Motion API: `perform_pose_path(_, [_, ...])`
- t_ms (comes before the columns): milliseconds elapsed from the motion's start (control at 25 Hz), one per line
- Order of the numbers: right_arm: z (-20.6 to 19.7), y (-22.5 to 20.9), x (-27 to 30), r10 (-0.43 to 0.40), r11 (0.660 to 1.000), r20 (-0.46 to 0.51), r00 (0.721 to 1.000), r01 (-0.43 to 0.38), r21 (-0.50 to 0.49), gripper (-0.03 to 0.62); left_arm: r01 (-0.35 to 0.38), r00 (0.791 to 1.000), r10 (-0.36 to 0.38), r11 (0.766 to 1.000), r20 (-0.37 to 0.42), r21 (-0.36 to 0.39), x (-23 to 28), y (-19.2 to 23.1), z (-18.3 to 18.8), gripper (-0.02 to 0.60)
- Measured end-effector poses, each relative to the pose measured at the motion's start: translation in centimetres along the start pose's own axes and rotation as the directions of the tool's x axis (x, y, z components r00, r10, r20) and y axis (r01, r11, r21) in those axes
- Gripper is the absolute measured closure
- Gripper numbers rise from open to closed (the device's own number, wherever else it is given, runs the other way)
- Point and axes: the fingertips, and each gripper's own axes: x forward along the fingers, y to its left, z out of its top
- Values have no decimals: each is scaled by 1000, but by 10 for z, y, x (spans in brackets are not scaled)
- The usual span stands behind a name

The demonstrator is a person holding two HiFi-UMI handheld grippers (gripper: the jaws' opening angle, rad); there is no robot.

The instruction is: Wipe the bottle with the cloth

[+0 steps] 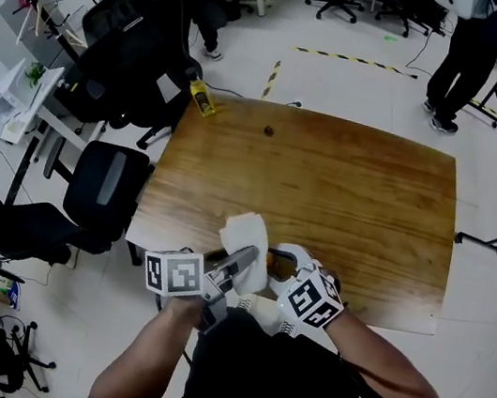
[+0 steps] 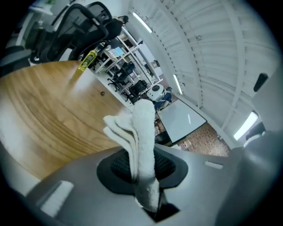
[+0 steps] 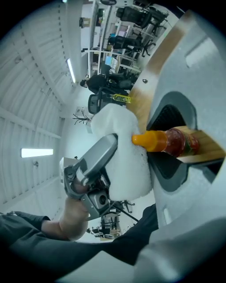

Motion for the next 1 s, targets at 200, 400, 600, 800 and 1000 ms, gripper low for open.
perform_pose_path(200, [-1,0,1,2,1000,-2,1000,-2,0,461,-66,983,129,910,-127,409,-4,-32,-6,486])
perform_pose_path(400, [1,-2,3,3,1000,-2,1000,-3,-1,461,-96,942,271,782,-197,616,17,-30,-2,486])
perform_pose_path(600, [0,-1,2,10,1000,2,1000,-10,15,461,-53,880,366,708,-302,704,23,-29,-11,486])
perform_pose_path(800, [-2,0,1,0,999,-3,1000,0,35,461,-31,845,439,613,-307,789,19,-26,-19,486])
perform_pose_path(1000, [-3,-3,2,-11,999,0,1000,11,35,462,-11,818,454,628,-354,778,6,-20,-34,486])
